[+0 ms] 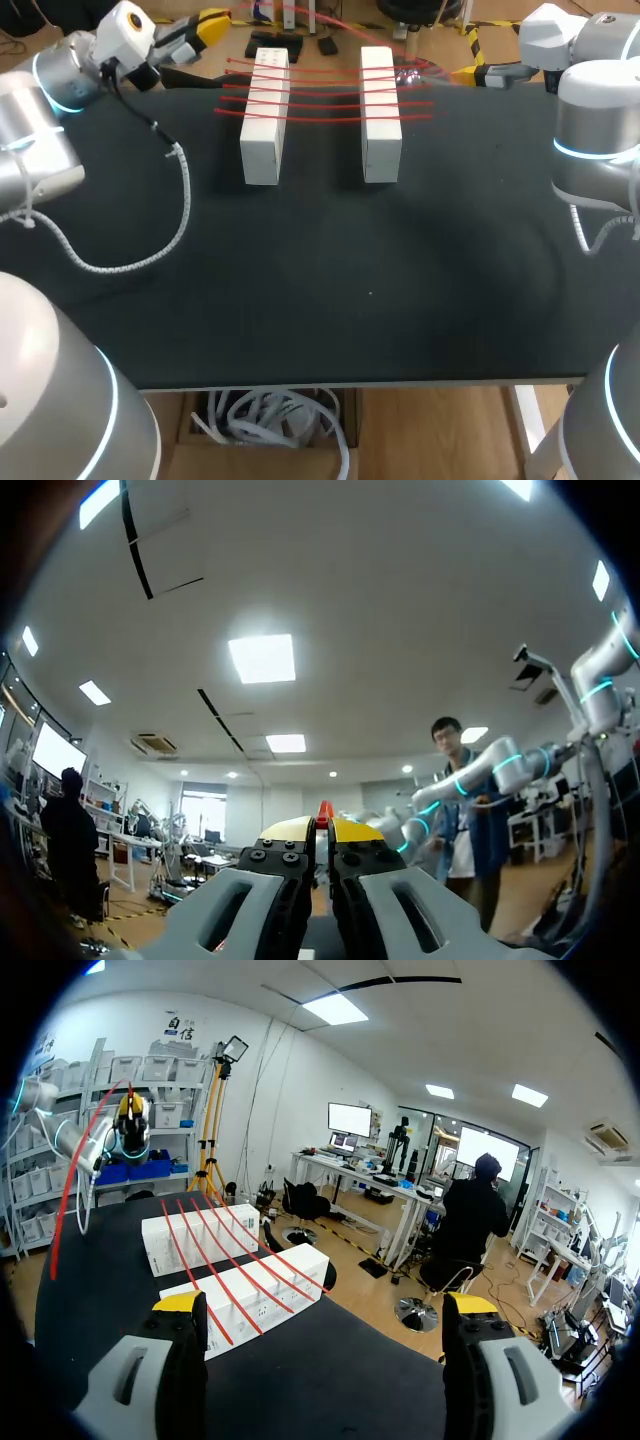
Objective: Grab the tape and strap the tape.
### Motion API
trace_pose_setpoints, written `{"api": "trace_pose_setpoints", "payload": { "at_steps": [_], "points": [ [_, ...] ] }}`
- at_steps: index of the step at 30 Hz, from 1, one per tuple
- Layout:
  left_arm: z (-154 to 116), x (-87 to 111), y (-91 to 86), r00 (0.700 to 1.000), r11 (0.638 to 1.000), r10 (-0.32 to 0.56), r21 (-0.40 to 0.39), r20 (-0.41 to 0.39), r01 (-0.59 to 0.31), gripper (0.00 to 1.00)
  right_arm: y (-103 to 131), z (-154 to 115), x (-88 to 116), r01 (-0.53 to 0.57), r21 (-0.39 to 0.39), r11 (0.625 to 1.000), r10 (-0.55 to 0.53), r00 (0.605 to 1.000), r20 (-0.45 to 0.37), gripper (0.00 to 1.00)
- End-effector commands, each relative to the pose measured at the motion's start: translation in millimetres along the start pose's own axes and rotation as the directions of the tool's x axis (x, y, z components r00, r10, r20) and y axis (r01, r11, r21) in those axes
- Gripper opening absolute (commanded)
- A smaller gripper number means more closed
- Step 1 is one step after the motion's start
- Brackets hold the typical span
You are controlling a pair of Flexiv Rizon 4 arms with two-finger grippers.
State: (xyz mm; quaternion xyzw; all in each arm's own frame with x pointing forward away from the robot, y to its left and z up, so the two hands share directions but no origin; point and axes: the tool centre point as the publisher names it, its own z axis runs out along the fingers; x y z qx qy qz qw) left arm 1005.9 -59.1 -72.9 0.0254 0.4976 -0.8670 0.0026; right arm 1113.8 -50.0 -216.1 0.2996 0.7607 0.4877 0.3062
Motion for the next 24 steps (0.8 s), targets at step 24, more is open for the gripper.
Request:
{"api": "trace_pose_setpoints", "payload": {
  "at_steps": [24],
  "points": [
    [1.3,1.7,-3.2,0.999,0.999,0.016,0.028,0.028,-0.017,0.00,0.0,0.0,0.0,0.000,0.000,1.000,0.000,1.000,0.000,1.00]
  ]
}}
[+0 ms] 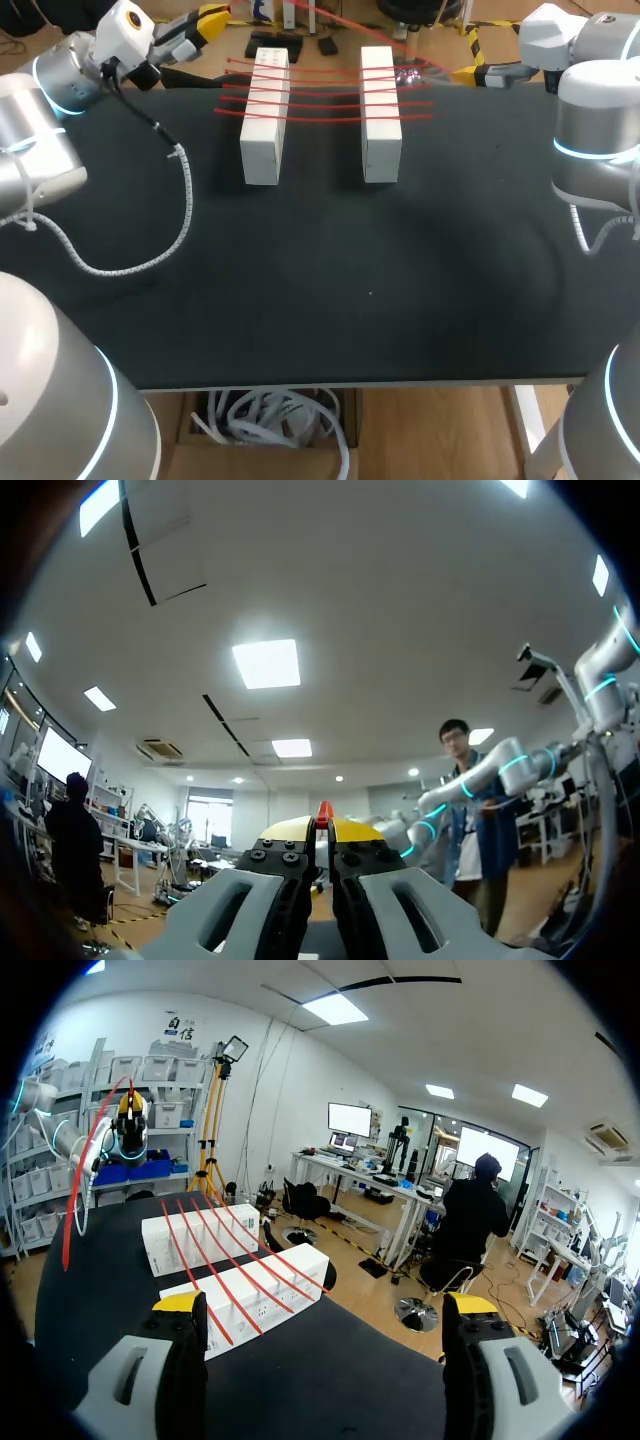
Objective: Grab the tape and strap the tape.
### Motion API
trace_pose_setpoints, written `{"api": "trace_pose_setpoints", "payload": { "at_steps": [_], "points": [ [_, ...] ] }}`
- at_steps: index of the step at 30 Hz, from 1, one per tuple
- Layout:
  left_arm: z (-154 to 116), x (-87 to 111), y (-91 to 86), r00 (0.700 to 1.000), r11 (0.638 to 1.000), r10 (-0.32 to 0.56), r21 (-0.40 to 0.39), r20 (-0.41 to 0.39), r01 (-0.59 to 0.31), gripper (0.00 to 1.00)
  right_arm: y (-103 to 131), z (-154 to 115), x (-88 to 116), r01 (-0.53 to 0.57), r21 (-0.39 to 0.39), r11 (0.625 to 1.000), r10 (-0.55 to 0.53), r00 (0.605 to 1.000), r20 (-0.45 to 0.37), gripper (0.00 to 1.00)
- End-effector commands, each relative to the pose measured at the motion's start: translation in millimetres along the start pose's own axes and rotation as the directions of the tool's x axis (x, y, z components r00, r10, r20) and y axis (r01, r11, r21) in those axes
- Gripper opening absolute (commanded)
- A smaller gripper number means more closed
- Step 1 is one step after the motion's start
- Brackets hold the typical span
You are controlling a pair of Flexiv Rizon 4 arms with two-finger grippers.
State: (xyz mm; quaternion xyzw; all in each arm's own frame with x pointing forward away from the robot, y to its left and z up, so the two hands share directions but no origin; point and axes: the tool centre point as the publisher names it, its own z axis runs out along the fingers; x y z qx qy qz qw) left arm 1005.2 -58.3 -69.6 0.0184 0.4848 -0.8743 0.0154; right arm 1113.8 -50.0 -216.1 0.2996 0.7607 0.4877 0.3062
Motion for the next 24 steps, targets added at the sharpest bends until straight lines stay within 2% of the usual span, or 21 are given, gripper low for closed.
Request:
{"api": "trace_pose_setpoints", "payload": {
  "at_steps": [1,9,11,13,19,24],
  "points": [
    [0.3,1.1,0.1,1.000,1.000,0.001,0.000,0.003,-0.001,0.00,0.0,0.0,0.0,0.000,0.000,1.000,0.000,1.000,0.000,1.00],
    [0.3,1.1,0.1,1.000,1.000,0.001,0.000,0.003,-0.001,0.00,0.0,0.0,0.0,0.000,0.000,1.000,0.000,1.000,0.000,1.00],
    [0.3,1.1,0.1,1.000,1.000,0.001,0.000,0.003,-0.001,0.00,0.6,-9.1,1.4,-0.077,-0.074,0.994,0.079,0.996,0.029,1.00],
    [0.3,1.1,0.1,1.000,1.000,0.001,0.000,0.003,-0.001,0.00,1.6,-19.1,5.2,-0.089,-0.120,0.989,0.100,0.991,0.088,1.00],
    [0.3,1.1,0.1,1.000,1.000,0.001,0.000,0.003,-0.001,0.00,5.2,-49.8,39.1,-0.072,-0.187,0.980,0.107,0.976,0.187,1.00],
    [0.3,1.1,0.1,1.000,1.000,0.001,0.000,0.003,-0.001,0.00,5.6,-70.6,62.2,-0.072,-0.217,0.974,0.136,0.946,0.295,1.00]
  ]
}}
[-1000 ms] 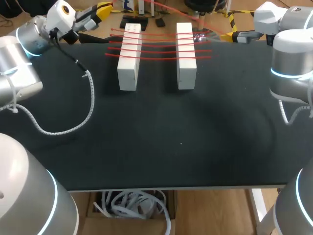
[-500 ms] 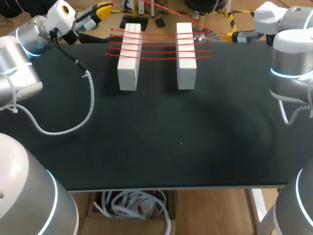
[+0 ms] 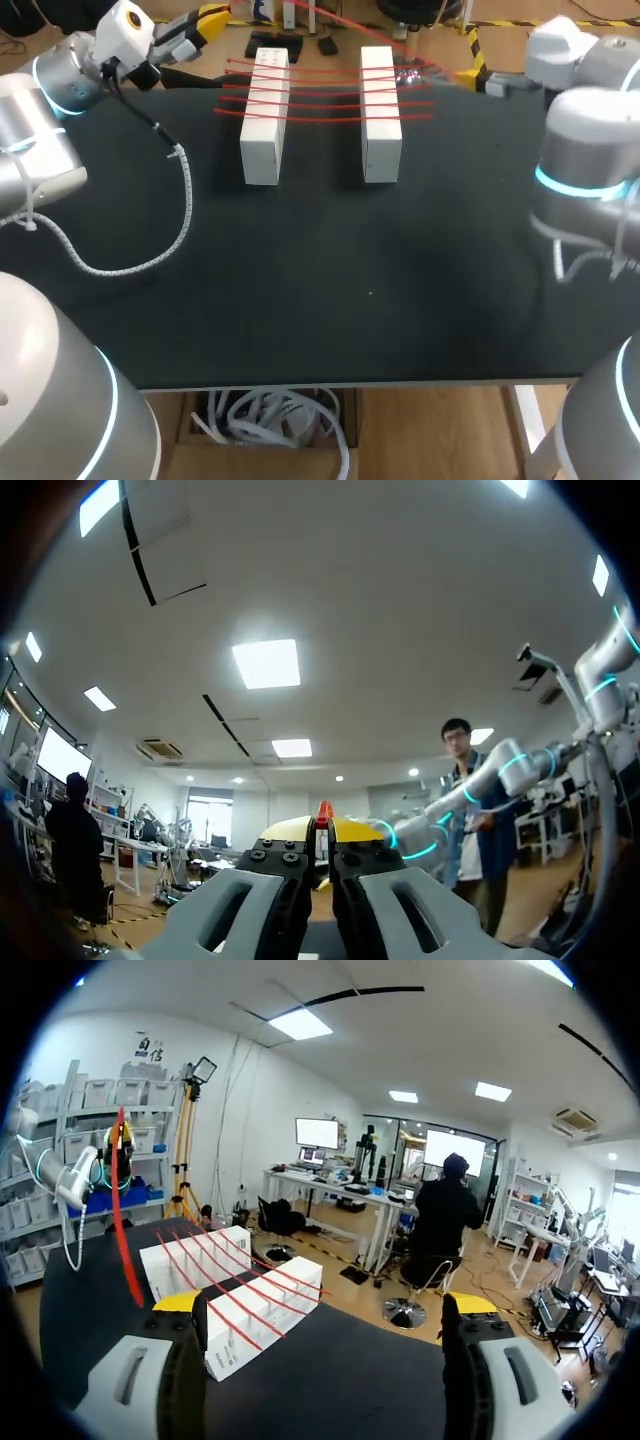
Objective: Grab the tape and strap the tape.
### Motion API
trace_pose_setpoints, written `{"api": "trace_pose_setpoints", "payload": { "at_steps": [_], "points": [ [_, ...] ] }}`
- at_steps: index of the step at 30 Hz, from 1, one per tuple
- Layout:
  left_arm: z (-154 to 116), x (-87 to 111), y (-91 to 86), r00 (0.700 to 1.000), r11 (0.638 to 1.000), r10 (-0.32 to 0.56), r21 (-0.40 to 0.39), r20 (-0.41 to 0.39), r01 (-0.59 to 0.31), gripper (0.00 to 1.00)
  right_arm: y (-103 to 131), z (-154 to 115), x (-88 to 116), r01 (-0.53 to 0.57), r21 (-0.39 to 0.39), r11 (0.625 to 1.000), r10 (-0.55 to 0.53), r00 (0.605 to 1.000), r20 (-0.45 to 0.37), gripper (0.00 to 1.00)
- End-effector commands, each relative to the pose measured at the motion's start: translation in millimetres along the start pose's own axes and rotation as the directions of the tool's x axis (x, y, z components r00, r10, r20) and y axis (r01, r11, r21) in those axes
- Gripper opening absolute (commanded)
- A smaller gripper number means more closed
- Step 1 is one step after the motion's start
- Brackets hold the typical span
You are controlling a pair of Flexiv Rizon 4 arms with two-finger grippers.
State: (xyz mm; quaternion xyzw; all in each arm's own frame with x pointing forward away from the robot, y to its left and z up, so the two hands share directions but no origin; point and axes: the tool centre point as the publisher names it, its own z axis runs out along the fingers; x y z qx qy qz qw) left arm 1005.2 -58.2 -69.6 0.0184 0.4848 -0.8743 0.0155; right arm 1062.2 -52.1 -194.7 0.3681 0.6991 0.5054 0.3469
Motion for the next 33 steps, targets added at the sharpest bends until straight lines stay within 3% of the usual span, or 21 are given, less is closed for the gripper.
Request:
{"api": "trace_pose_setpoints", "payload": {
  "at_steps": [1,6,13,19,21,23,28,33],
  "points": [
    [0.4,1.0,0.1,1.000,1.000,0.001,0.000,0.003,-0.001,0.00,-7.8,-33.5,35.0,-0.004,-0.154,0.988,0.029,0.987,0.158,1.00],
    [0.4,1.0,0.1,1.000,1.000,0.001,0.000,0.003,-0.001,0.00,-10.0,-44.9,56.6,-0.038,-0.196,0.980,0.077,0.978,0.194,1.00],
    [0.4,1.0,0.1,1.000,1.000,0.001,0.000,0.003,-0.001,0.00,-17.6,-51.9,84.3,-0.110,-0.226,0.968,0.153,0.971,0.185,1.00],
    [0.4,1.0,0.1,1.000,1.000,0.001,0.000,0.003,-0.001,0.00,-19.3,-56.4,96.0,-0.247,-0.338,0.908,0.323,0.927,0.191,1.00],
    [0.4,1.0,0.1,1.000,1.000,0.001,0.000,0.003,-0.001,0.00,-20.0,-57.8,101.2,-0.338,-0.381,0.861,0.426,0.888,0.175,1.00],
    [0.4,1.0,0.1,1.000,1.000,0.001,0.000,0.003,-0.001,0.00,-18.7,-60.7,107.2,-0.432,-0.442,0.786,0.536,0.832,0.140,1.00],
    [0.4,1.0,0.1,1.000,1.000,0.001,0.000,0.003,-0.001,0.00,-17.7,-61.4,123.5,-0.648,-0.535,0.543,0.758,0.652,-0.020,1.00],
    [0.4,1.0,0.1,1.000,1.000,0.001,0.000,0.003,-0.001,0.00,-19.4,-59.4,139.2,-0.781,-0.533,0.326,0.860,0.479,-0.177,1.00]
  ]
}}
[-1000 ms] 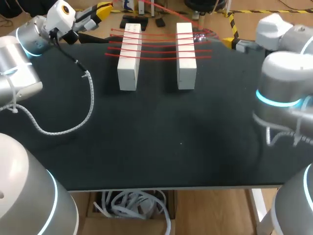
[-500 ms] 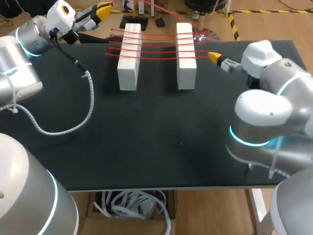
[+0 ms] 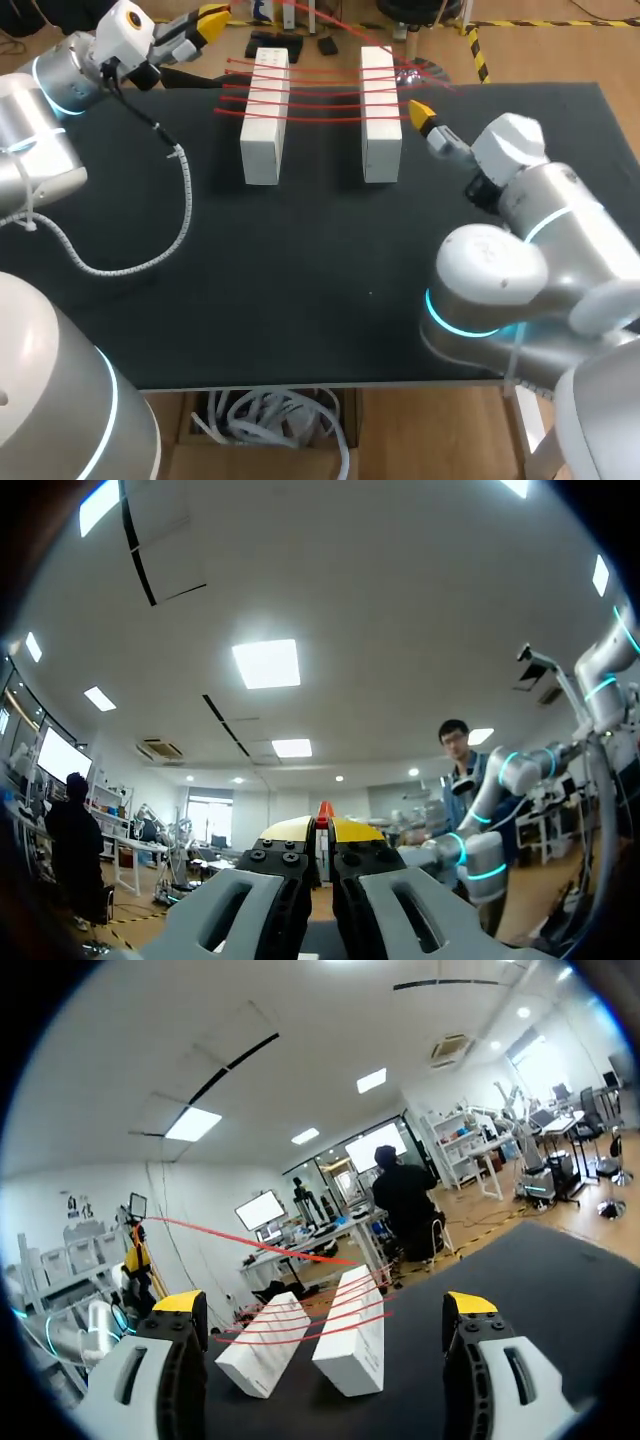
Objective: Grab the tape and strap the tape.
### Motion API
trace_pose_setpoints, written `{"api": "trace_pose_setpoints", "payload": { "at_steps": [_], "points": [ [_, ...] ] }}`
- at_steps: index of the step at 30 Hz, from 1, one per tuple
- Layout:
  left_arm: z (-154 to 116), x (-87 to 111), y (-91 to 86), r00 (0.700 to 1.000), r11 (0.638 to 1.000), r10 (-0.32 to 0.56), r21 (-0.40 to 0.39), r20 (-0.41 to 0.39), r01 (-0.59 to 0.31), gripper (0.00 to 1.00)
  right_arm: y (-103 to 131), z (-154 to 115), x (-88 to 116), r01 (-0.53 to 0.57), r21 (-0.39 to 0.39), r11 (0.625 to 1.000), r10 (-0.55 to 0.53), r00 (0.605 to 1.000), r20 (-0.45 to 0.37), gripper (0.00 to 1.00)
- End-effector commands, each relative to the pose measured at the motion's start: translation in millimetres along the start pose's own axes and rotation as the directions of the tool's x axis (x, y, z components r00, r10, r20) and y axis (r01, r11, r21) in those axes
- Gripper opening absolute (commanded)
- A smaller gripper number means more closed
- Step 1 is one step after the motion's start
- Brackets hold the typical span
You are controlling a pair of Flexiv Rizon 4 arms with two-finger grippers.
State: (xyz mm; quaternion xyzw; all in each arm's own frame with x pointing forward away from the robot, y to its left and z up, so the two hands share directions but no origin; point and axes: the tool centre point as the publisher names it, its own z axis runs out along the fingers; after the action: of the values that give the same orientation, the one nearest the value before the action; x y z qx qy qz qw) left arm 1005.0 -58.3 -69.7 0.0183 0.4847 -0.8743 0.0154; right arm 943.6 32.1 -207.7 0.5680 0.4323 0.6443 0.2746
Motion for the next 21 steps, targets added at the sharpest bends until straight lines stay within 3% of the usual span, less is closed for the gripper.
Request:
{"api": "trace_pose_setpoints", "payload": {
  "at_steps": [1,5,6,21],
  "points": [
    [0.3,0.9,0.1,1.000,1.000,0.001,0.000,0.003,-0.001,0.00,-10.0,-2.1,2.8,-0.486,-0.231,0.843,0.464,0.874,-0.147,1.00],
    [0.3,0.9,0.1,1.000,1.000,0.001,0.000,0.003,-0.001,0.00,-12.2,-1.5,5.3,-0.599,-0.221,0.769,0.554,0.798,-0.236,1.00],
    [0.3,0.9,0.1,1.000,1.000,0.001,0.000,0.003,-0.001,0.00,-12.0,-1.8,7.2,-0.581,-0.196,0.790,0.530,0.807,-0.259,1.00],
    [0.3,0.9,0.1,1.000,1.000,0.001,0.000,0.003,-0.001,0.00,-12.0,-1.8,7.2,-0.581,-0.196,0.790,0.530,0.807,-0.259,1.00]
  ]
}}
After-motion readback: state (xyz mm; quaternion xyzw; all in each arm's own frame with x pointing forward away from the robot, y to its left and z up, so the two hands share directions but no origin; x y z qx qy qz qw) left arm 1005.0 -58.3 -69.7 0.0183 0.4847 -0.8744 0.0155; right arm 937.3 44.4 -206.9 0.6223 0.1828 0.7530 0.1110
